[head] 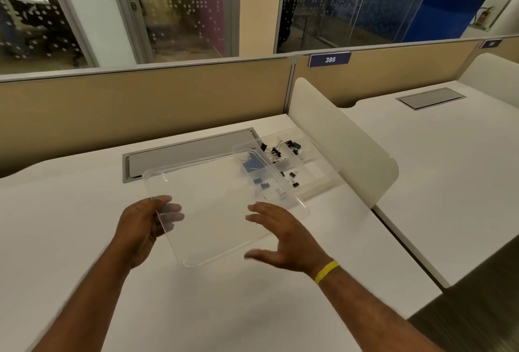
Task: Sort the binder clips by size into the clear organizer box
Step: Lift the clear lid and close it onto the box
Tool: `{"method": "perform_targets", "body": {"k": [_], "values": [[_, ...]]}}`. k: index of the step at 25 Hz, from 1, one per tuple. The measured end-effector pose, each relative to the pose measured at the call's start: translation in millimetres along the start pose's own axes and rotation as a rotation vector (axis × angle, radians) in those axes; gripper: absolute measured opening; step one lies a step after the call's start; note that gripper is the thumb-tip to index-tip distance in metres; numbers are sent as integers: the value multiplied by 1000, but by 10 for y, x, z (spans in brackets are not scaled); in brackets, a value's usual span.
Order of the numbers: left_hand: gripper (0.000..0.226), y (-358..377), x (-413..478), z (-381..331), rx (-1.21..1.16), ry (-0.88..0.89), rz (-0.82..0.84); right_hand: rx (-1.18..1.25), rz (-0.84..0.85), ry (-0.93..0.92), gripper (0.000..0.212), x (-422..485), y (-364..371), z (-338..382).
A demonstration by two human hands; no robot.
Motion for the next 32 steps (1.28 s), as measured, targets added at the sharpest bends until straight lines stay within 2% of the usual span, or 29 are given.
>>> {"method": "perform_targets", "body": {"k": [2,6,9,11,13,18,22,25,27,32], "values": [[20,60,92,-159,-4,26,1,-57,-103,-67,36,145,117,-17],[42,366,258,-424,-131,20,44,-38,-372,-23,37,434,107,-122],[58,642,393,-452,-197,-16,75,30,-460,44,34,601,29,-229],[60,805,489,-363,-193,-39,64,95,-512,106,35,693,-52,-326],[58,954,569,-216,-146,-53,53,192,-581,211,31,773,-131,-414],[34,1376,805,211,108,-44,49,671,-807,605,24,922,-178,-822],[56,1689,997,531,320,-44,35,954,-927,815,21,892,-189,-1034],[64,1905,1030,694,462,-39,42,1099,-1035,1009,19,825,-161,-1266],[69,2043,1057,766,528,1,34,1162,-1049,1108,20,777,-103,-1438],[58,2296,1189,887,534,124,43,1318,-1065,1225,28,695,44,-1670]]}}
Point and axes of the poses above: each hand's wrist, its own x-axis towards the middle knuckle, its own y-axis out of the palm, z = x × y, the point moved 2 cm from there along x, towards the middle knuckle, and after that the axes turned 10 degrees about -z, right-handed, at the moved point
